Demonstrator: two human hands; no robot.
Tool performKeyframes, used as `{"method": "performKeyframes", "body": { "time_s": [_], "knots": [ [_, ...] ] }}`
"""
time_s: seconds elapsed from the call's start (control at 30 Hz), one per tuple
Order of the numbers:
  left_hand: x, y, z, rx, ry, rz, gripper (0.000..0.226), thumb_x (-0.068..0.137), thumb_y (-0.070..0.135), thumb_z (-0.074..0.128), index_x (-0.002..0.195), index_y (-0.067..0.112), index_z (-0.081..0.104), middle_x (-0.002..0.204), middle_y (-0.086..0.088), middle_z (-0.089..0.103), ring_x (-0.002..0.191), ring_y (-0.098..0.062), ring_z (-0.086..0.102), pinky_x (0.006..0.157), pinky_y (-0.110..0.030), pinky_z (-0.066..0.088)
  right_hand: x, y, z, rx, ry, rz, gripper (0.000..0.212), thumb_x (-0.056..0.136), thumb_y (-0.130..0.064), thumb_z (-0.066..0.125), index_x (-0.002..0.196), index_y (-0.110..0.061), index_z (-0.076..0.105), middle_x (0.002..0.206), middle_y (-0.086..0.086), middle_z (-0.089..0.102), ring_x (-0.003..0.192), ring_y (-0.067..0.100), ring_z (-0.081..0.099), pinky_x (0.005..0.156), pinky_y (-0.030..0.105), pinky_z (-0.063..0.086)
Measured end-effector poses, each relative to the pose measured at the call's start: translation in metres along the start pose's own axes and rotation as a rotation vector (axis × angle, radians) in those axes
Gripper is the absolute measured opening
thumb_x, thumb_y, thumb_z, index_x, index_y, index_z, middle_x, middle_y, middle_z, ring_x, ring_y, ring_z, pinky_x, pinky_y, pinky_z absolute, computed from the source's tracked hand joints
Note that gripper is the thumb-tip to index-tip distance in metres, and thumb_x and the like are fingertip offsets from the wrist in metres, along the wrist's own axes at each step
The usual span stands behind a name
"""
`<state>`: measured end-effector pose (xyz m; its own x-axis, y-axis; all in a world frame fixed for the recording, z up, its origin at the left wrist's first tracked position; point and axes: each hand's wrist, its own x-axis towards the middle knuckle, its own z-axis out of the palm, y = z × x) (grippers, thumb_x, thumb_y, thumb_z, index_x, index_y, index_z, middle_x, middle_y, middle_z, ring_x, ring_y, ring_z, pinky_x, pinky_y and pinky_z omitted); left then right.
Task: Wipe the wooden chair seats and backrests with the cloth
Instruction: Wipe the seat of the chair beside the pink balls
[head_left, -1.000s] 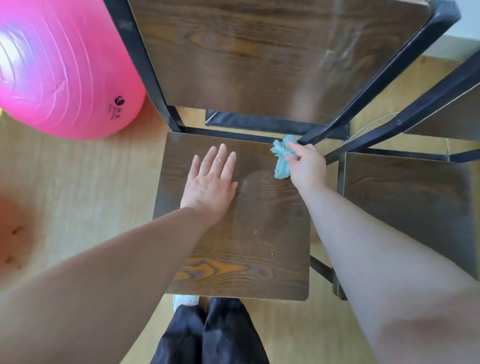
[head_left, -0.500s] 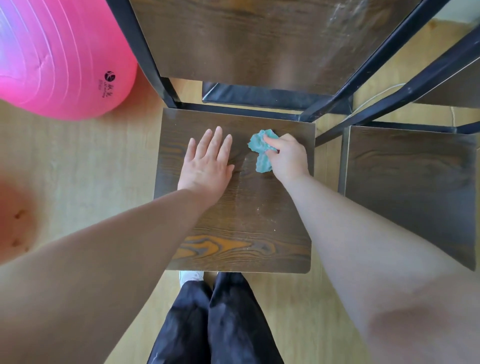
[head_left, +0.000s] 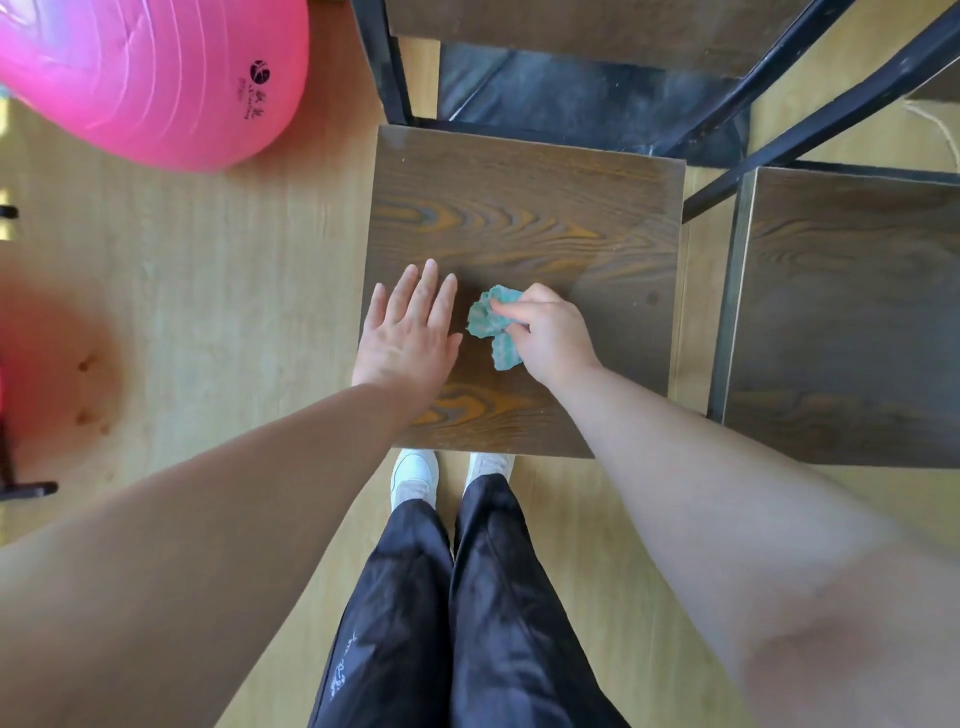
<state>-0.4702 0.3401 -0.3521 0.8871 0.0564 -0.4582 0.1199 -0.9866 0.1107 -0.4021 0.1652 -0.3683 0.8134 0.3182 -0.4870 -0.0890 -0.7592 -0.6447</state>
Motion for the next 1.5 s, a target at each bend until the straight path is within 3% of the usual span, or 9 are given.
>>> {"method": "performKeyframes", "body": {
  "time_s": [0.17,0.3,0.43,0.63,0.73,0.83,1.07,1.17,1.5],
  "knots": [
    [-0.03,-0.008,0.017,0.004,-0.029,0.011,0.064,0.104,0.042,0.027,0.158,0.019,0.003,0.167,-0.003,0.0,0.153,-0.022,-0.003,0.124,-0.046,0.003,-0.048,-0.001,0.032,0.087,-0.059,0.011,0.02,0.096,-0.023,0.059,0.109,-0.01,0.068,0.096,-0.005,0.059,0.083,0.0,0.056,0.076,0.019,0.05],
    [-0.049,-0.013,0.024,0.014,-0.058,0.031,0.064,0.103,0.042,0.028,0.158,0.019,0.004,0.167,-0.003,0.0,0.153,-0.022,-0.003,0.124,-0.046,0.003,-0.079,0.003,0.053,0.096,-0.13,0.046,0.025,0.098,-0.023,0.057,0.104,-0.001,0.066,0.095,0.008,0.06,0.086,0.016,0.057,0.078,0.031,0.049],
    [-0.064,-0.014,0.02,0.022,-0.073,0.051,0.063,0.104,0.04,0.029,0.158,0.018,0.003,0.167,-0.003,-0.001,0.153,-0.022,-0.004,0.124,-0.047,0.004,-0.1,0.003,0.067,0.134,-0.117,0.093,0.025,0.097,-0.023,0.058,0.103,0.001,0.066,0.092,0.004,0.059,0.076,0.01,0.054,0.072,0.027,0.046],
    [-0.07,-0.009,0.004,0.062,-0.087,0.088,0.063,0.104,0.04,0.024,0.158,0.019,0.0,0.167,-0.003,-0.003,0.153,-0.022,-0.006,0.124,-0.046,0.003,-0.115,0.002,0.062,-0.007,-0.202,0.04,0.031,0.095,-0.006,0.056,0.122,-0.015,0.068,0.107,-0.005,0.055,0.1,0.017,0.057,0.091,0.03,0.05],
    [-0.062,-0.002,-0.003,0.074,-0.092,0.098,0.063,0.105,0.042,0.027,0.158,0.019,0.001,0.167,-0.002,-0.004,0.153,-0.021,-0.006,0.124,-0.045,0.003,-0.112,0.002,0.048,0.028,-0.076,0.062,0.033,0.094,-0.002,0.056,0.121,-0.014,0.069,0.105,-0.001,0.056,0.099,0.017,0.058,0.089,0.025,0.048],
    [-0.046,0.012,-0.011,0.083,-0.087,0.114,0.063,0.105,0.042,0.027,0.158,0.02,0.0,0.167,-0.001,-0.006,0.153,-0.02,-0.007,0.124,-0.043,0.001,-0.096,0.007,0.016,0.02,0.07,0.065,0.036,0.093,0.0,0.056,0.125,-0.013,0.067,0.106,0.001,0.056,0.1,0.016,0.057,0.087,0.015,0.043],
    [0.023,0.062,-0.035,0.087,-0.028,0.164,0.062,0.105,0.042,0.021,0.158,0.021,-0.005,0.166,0.0,-0.01,0.152,-0.019,-0.01,0.124,-0.042,-0.001,-0.008,0.033,-0.086,0.06,0.285,0.156,0.035,0.097,-0.008,0.053,0.128,-0.021,0.065,0.111,-0.004,0.053,0.099,0.012,0.056,0.082,0.017,0.046],
    [0.062,0.083,-0.045,0.084,0.005,0.164,0.063,0.105,0.042,0.022,0.157,0.021,-0.006,0.166,0.0,-0.011,0.152,-0.019,-0.01,0.124,-0.042,0.0,0.039,0.044,-0.128,0.029,0.351,0.154,0.034,0.098,-0.014,0.055,0.129,-0.025,0.063,0.117,-0.007,0.053,0.101,0.009,0.054,0.077,0.011,0.045],
    [0.135,0.12,-0.063,0.106,0.042,0.197,0.062,0.106,0.042,0.019,0.157,0.02,-0.009,0.165,-0.002,-0.014,0.152,-0.021,-0.013,0.124,-0.043,-0.002,0.123,0.07,-0.176,-0.076,0.264,0.075,0.035,0.097,-0.01,0.056,0.127,-0.026,0.064,0.112,-0.011,0.05,0.096,0.008,0.049,0.076,0.012,0.041]
  ]
}}
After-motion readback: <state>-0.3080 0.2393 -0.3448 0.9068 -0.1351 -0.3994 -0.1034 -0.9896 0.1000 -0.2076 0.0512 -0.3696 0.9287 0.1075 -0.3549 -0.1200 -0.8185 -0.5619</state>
